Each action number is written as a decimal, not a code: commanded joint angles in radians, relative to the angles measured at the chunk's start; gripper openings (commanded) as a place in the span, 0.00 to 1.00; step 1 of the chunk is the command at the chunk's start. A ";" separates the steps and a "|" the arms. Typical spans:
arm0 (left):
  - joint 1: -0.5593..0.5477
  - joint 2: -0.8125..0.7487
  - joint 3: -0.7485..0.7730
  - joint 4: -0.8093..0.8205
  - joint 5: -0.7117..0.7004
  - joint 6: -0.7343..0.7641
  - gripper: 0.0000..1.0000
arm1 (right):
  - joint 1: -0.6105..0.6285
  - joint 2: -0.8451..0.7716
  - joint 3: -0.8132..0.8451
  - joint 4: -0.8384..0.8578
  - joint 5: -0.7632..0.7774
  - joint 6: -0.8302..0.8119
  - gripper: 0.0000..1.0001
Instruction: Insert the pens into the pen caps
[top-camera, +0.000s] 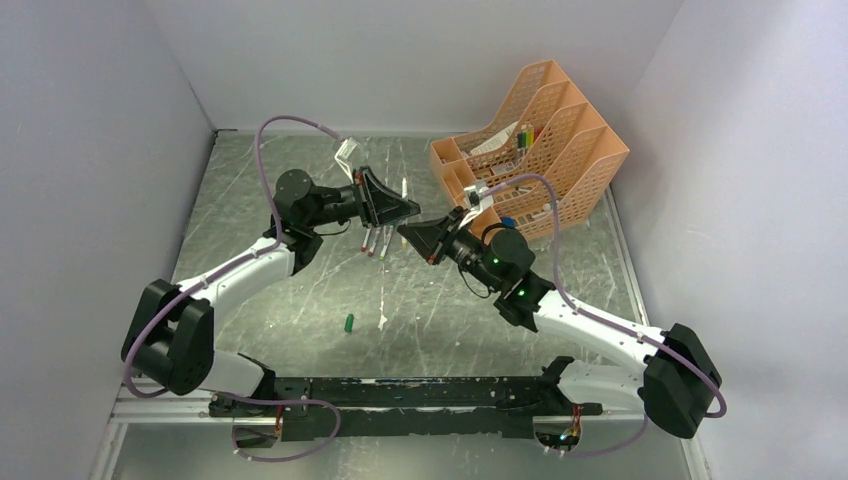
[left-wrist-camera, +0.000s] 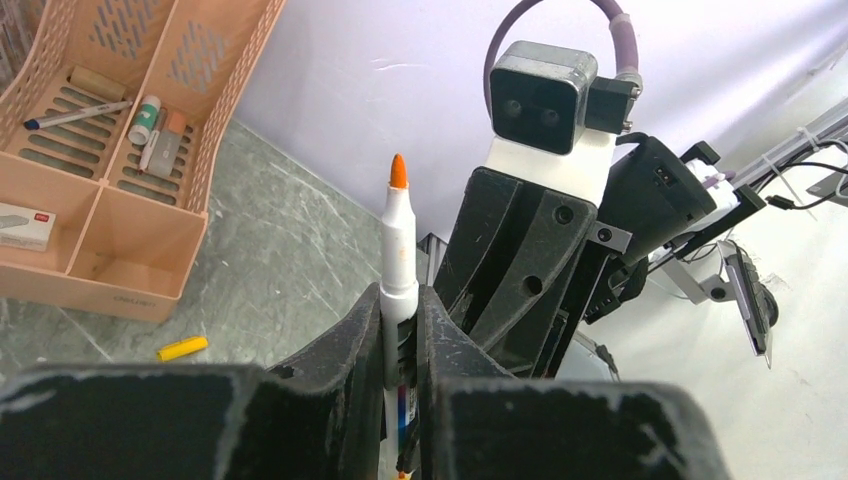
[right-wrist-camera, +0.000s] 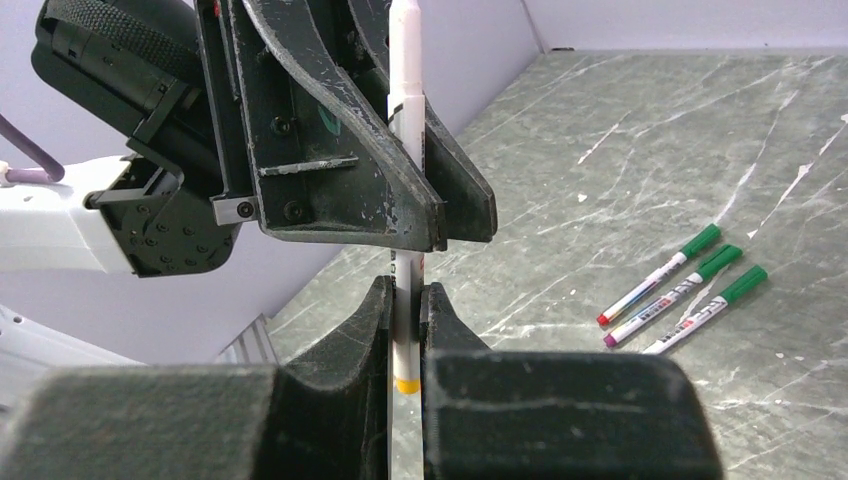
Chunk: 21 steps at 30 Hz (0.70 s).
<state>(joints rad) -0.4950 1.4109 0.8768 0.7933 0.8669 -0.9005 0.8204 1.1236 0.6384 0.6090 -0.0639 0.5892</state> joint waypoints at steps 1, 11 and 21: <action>-0.009 -0.040 0.053 -0.092 -0.013 0.093 0.07 | 0.005 -0.015 0.021 -0.027 0.015 -0.028 0.04; -0.010 -0.094 0.179 -0.555 -0.124 0.425 0.07 | 0.003 -0.094 0.053 -0.247 0.081 -0.139 0.28; -0.002 -0.127 0.261 -0.828 -0.225 0.590 0.07 | -0.123 0.064 0.086 -0.751 0.302 -0.107 0.60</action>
<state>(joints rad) -0.5045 1.3266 1.1213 0.0654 0.6765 -0.3824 0.7868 1.1038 0.7315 0.0898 0.1680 0.4381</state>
